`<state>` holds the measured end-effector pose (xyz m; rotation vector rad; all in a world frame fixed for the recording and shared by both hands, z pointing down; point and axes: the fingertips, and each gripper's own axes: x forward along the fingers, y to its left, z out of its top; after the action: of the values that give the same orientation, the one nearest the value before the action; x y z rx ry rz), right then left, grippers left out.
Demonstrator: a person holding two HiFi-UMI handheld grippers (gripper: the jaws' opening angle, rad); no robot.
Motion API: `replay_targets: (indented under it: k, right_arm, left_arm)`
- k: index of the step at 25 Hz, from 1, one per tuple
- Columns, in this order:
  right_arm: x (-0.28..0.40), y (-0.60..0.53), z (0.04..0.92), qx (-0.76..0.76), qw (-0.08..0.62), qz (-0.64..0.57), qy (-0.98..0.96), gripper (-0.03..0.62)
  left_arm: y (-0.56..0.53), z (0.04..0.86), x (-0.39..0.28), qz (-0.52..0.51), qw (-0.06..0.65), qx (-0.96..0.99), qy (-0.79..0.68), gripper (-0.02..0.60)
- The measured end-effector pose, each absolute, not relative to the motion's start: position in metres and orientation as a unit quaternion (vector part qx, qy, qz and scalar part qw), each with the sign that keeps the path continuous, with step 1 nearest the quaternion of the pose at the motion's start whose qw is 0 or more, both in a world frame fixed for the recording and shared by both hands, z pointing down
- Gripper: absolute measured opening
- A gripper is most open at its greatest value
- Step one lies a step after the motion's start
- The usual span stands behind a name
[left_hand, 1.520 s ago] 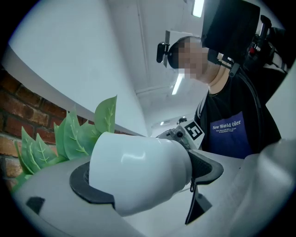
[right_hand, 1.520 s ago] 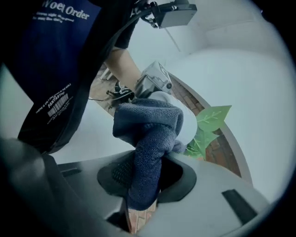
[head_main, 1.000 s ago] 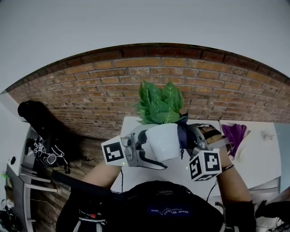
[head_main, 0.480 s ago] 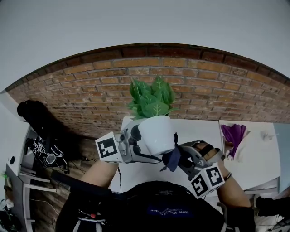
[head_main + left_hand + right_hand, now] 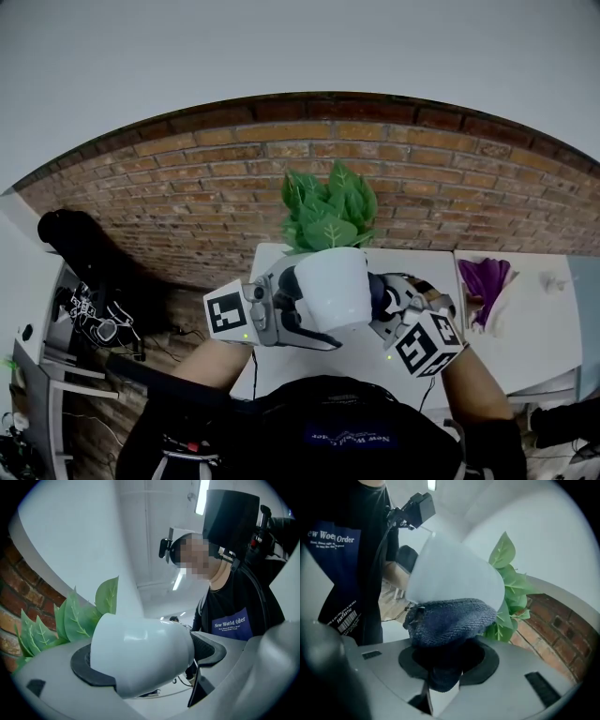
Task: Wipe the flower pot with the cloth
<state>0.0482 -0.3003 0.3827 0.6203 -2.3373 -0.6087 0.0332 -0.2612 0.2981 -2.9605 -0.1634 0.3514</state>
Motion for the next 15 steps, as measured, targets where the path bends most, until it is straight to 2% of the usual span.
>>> replay_targets:
  k: [9, 15]
  right_arm:
    - [0.026, -0.241, 0.380, 0.146, 0.271, -0.265, -0.914, 0.100]
    - [0.050, -0.303, 0.393, 0.234, 0.298, -0.197, -0.904, 0.100]
  left_arm:
    - [-0.283, 0.288, 0.024, 0.148, 0.079, -0.986, -0.021, 0.517]
    - [-0.270, 0.284, 0.026, 0.143, 0.075, -0.986, -0.049, 0.517]
